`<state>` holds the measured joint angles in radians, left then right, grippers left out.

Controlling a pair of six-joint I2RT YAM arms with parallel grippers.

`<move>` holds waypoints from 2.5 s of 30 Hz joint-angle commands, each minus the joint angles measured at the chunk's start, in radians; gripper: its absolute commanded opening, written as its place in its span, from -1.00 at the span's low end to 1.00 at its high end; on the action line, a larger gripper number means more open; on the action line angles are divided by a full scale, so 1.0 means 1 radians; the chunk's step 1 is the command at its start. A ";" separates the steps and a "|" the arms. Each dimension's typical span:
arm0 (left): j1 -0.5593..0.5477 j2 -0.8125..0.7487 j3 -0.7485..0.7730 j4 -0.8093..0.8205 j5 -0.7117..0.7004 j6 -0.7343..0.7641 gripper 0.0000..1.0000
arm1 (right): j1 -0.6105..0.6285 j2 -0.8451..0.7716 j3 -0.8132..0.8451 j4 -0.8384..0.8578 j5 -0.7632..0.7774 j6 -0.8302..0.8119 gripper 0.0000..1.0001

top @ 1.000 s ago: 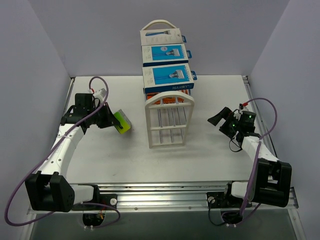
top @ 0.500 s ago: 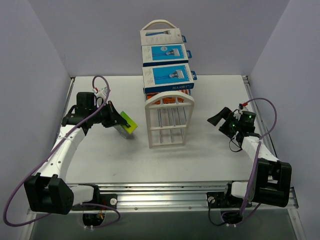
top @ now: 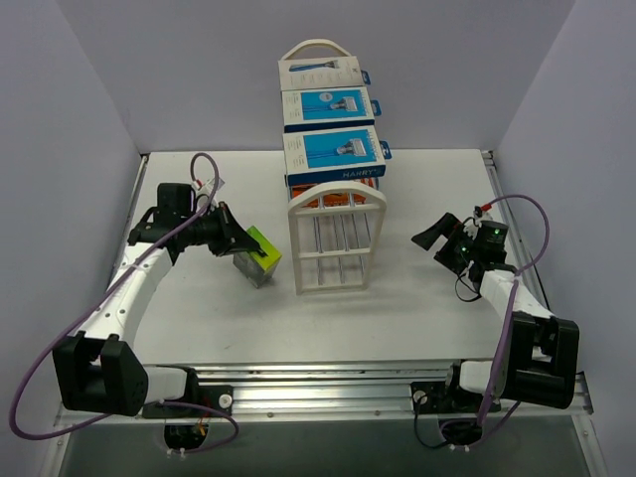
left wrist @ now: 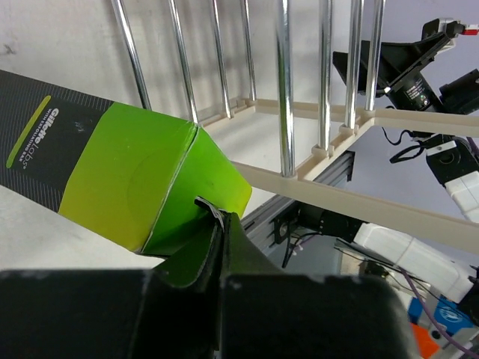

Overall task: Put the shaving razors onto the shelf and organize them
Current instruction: Grab a shaving razor with the left arm

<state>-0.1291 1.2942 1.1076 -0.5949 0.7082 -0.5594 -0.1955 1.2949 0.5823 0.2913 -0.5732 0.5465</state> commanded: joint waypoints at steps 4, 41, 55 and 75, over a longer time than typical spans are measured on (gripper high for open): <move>0.019 0.030 0.103 -0.081 0.108 -0.028 -0.95 | -0.007 0.015 0.001 0.042 -0.022 -0.013 0.99; 0.079 0.204 0.305 -0.353 0.025 0.087 0.88 | -0.009 0.004 -0.025 0.075 -0.043 -0.008 1.00; 0.086 0.237 0.405 -0.488 -0.077 0.116 0.88 | -0.010 0.006 -0.033 0.091 -0.062 0.001 1.00; 0.103 0.182 0.520 -0.500 -0.263 0.036 0.88 | -0.010 -0.006 -0.045 0.109 -0.065 0.009 1.00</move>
<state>-0.0307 1.5166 1.5757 -1.0683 0.5331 -0.5121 -0.1978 1.3090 0.5411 0.3721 -0.6182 0.5522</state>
